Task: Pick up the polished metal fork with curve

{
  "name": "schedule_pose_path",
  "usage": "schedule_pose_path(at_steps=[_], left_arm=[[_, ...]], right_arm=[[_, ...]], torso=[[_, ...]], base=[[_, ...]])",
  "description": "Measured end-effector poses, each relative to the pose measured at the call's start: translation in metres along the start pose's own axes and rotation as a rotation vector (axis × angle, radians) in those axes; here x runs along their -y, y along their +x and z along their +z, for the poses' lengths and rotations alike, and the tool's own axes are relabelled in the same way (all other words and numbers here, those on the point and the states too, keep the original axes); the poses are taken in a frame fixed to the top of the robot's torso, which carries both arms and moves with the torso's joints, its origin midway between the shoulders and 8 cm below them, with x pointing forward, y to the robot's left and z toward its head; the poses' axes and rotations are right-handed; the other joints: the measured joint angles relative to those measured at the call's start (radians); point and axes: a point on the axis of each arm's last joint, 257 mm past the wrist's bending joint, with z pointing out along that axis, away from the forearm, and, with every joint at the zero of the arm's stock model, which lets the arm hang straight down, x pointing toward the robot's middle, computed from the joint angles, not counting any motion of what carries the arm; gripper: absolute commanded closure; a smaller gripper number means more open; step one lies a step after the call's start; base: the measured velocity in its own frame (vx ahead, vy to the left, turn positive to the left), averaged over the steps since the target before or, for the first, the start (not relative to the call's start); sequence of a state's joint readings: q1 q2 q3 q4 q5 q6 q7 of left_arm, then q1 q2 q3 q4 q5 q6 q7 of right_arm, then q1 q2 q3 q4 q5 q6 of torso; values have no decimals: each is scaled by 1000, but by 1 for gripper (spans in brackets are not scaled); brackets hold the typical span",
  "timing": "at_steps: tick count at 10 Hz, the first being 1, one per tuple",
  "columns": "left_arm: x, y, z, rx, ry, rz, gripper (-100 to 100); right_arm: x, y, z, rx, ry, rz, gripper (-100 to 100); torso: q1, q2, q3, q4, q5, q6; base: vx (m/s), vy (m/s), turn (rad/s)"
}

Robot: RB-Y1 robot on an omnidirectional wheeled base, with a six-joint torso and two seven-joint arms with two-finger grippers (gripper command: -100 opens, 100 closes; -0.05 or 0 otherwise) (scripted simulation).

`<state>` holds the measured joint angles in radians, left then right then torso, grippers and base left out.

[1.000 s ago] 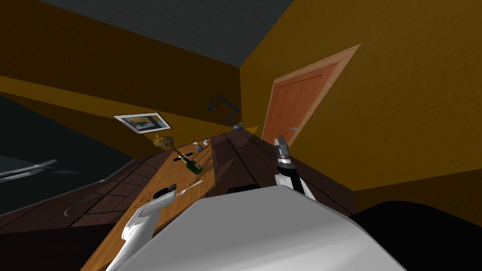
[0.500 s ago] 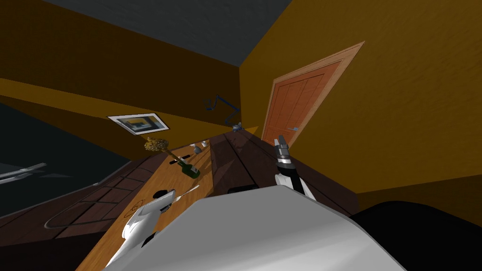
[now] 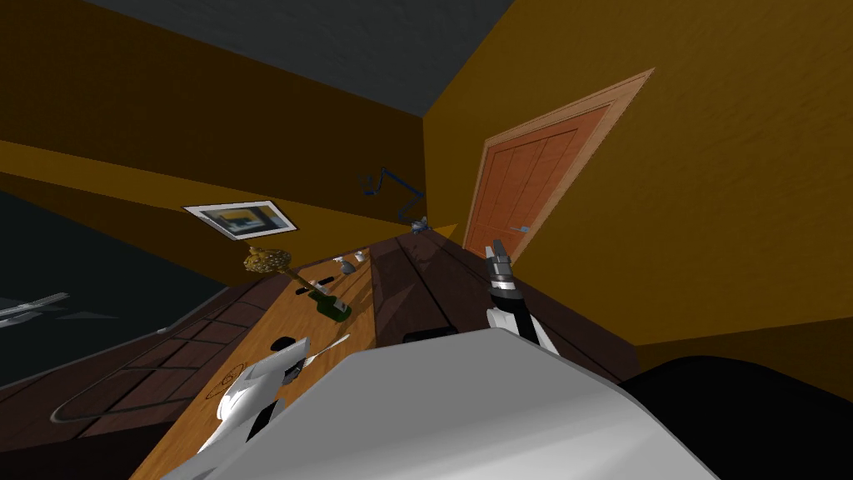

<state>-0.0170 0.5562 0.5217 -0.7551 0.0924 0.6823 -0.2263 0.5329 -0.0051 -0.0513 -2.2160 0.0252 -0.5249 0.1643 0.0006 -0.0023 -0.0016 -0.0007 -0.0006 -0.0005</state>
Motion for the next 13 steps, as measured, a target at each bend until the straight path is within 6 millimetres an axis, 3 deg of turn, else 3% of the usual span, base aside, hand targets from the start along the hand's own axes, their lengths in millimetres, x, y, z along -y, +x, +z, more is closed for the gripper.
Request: schedule_pose_path(at_steps=[8, 13], left_arm=[[-55, 15, 6, -61, -208, 12, -100], [-75, 21, 5, -87, -285, 20, -100]], right_arm=[[0, 0, 0, 0, 0, 0, 0], [0, 0, 0, 0, 0, 0, 0]], torso=[[2, 0, 0, 0, 0, 0], [1, 3, 2, 1, 0, 0]], base=[[63, 18, -3], [26, 15, 0]])
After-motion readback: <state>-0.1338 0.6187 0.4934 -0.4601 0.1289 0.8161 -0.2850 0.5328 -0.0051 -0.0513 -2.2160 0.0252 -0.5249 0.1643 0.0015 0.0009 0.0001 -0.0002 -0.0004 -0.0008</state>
